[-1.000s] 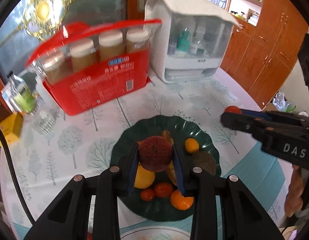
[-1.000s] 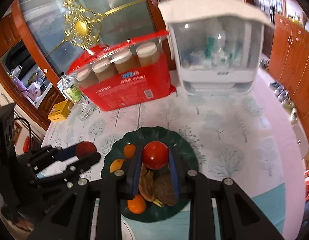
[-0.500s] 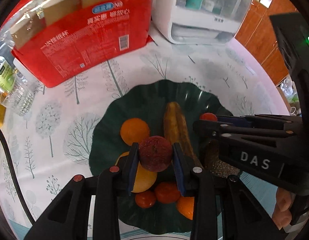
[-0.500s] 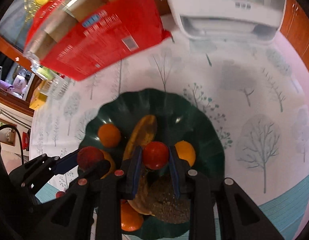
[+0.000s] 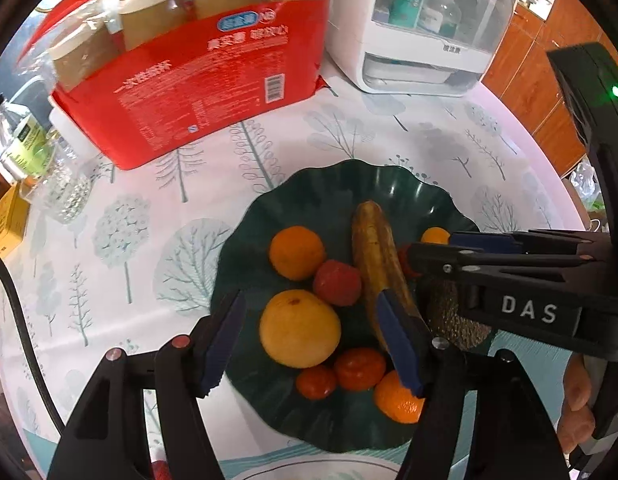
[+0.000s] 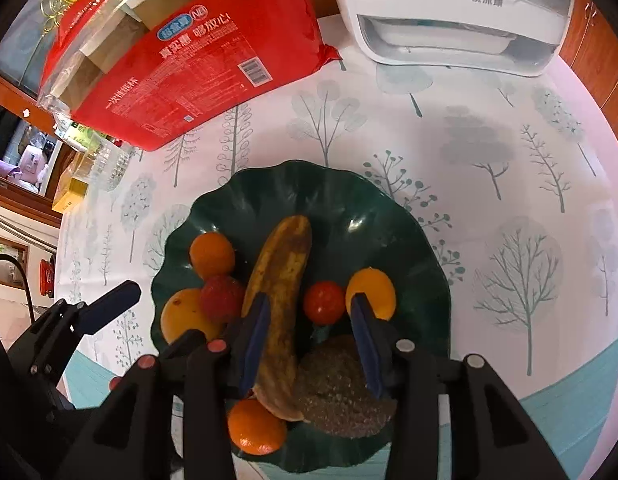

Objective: Organize fruits

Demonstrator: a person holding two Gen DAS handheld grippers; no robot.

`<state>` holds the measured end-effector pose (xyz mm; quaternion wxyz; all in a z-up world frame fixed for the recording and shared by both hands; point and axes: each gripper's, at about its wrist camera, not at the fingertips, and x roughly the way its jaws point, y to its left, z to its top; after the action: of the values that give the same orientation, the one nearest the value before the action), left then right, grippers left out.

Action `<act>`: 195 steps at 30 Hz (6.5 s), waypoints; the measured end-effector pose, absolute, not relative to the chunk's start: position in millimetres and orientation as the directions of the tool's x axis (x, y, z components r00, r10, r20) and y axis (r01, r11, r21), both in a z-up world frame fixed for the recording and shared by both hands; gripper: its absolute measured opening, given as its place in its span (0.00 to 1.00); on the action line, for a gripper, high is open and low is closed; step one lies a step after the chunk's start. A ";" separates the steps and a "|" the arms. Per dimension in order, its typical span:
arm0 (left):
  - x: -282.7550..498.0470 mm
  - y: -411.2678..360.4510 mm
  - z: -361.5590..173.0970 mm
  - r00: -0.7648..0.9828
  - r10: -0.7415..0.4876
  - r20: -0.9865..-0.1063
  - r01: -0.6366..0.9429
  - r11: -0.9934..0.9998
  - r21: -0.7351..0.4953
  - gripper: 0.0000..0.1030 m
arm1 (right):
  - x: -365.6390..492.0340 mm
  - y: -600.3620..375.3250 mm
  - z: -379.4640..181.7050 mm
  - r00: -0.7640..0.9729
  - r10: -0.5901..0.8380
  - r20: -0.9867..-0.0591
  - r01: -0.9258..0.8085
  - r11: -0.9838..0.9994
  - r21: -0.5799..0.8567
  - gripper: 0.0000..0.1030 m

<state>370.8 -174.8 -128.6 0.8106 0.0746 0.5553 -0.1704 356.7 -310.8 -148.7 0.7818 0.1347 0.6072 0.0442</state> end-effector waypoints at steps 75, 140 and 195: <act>174.3 123.8 -144.1 0.437 0.124 -0.891 -0.259 0.966 0.007 0.79 | 224.9 -33.2 -173.2 0.326 0.285 -0.901 -0.402 0.905 0.141 0.41; 272.9 -68.8 -79.0 0.563 -0.052 -0.825 0.105 0.994 0.009 0.99 | 261.5 -239.0 -92.6 0.507 0.051 -0.860 -0.023 0.999 0.046 0.29; 144.7 -57.3 -29.6 0.573 -0.065 -0.817 0.053 0.998 -0.043 0.99 | 145.3 -236.3 -33.2 0.592 0.121 -0.797 -0.031 0.991 0.127 0.55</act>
<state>144.7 -57.3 -29.6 0.8868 -0.0067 0.4608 -0.0332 145.3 -236.3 -33.2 0.8908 0.0497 0.4497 0.0426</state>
